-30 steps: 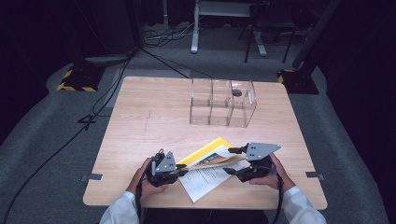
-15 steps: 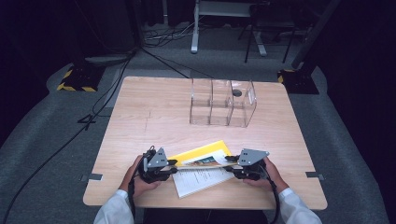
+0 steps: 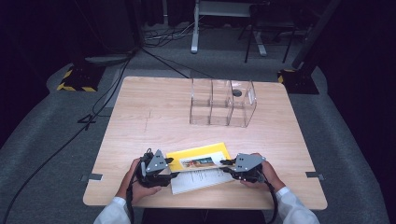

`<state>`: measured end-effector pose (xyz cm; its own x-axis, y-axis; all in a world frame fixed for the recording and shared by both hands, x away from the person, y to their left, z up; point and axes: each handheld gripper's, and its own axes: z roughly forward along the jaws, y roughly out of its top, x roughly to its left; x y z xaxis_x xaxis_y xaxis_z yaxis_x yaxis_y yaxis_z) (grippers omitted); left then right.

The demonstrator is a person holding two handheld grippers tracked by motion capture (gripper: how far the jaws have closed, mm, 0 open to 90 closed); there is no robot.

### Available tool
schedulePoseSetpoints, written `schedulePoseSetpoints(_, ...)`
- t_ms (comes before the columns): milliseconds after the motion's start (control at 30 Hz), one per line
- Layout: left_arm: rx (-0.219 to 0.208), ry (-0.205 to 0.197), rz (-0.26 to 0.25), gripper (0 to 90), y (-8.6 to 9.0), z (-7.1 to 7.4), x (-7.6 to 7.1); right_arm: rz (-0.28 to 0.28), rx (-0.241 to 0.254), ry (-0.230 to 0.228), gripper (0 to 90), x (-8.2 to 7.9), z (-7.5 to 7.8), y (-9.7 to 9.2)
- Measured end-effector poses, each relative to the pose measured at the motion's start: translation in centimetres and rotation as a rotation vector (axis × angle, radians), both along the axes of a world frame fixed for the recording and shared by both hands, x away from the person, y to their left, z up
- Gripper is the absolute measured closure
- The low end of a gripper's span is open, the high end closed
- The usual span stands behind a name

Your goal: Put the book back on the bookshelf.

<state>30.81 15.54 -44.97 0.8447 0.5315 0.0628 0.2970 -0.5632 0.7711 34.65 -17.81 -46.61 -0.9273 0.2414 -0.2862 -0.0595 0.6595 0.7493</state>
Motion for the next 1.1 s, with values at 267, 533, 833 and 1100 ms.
schedulePoseSetpoints(267,0.084,-0.044,0.049,49.5,-3.2,0.4,-1.0,0.029,-0.019,-0.016,79.0,-0.7,0.2,1.5)
schedulePoseSetpoints(533,0.132,-0.038,0.012,69.5,-2.9,-0.2,-0.7,0.026,0.017,0.030,75.2,-0.4,0.0,1.5)
schedulePoseSetpoints(833,0.112,-0.019,-0.034,73.4,-1.7,-0.6,-0.3,0.011,0.080,0.111,67.8,1.4,-0.8,-0.7)
schedulePoseSetpoints(1100,0.121,-0.021,0.020,65.3,-1.6,0.3,-0.3,0.055,0.044,0.014,77.8,0.4,-0.1,0.0)
